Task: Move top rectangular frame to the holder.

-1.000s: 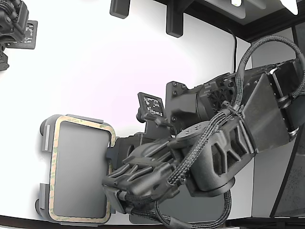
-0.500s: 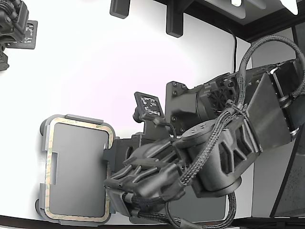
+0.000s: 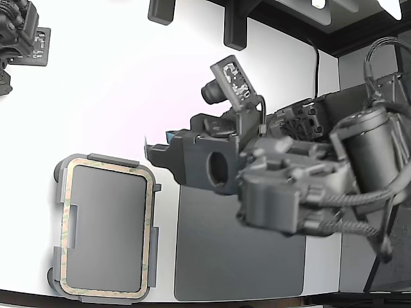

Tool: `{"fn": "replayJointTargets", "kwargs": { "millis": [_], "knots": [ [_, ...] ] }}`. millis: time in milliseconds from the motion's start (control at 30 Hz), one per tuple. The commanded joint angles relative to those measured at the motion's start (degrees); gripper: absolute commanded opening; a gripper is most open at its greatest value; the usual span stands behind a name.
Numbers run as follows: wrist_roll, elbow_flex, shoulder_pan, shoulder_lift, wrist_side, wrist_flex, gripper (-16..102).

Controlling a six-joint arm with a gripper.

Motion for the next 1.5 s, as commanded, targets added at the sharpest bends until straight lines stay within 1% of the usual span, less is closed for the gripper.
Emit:
{"fn": "replayJointTargets", "kwargs": {
  "millis": [0,100,233,333,400,567,733,833,1000,1467],
  "knots": [
    [-27.2,10.1,-4.6,15.1,-2.1,-6.8,99],
    [-38.3,18.7,-10.8,25.1,-6.6,-11.5,100],
    [-51.0,31.6,-21.4,39.4,-13.4,-17.0,100],
    [-60.0,42.6,-26.7,50.7,-16.9,-21.7,100],
    [-63.1,47.1,-28.0,55.8,-18.2,-22.3,100],
    [-64.7,57.3,-28.1,64.9,-18.5,-24.1,100],
    [-65.7,61.9,-28.0,65.7,-18.8,-23.4,100],
    [-66.4,64.7,-28.0,65.7,-20.0,-24.5,100],
    [-67.2,64.7,-28.1,65.7,-20.8,-24.8,100],
    [-67.2,64.7,-28.1,65.7,-20.7,-24.7,100]
  ]
}}
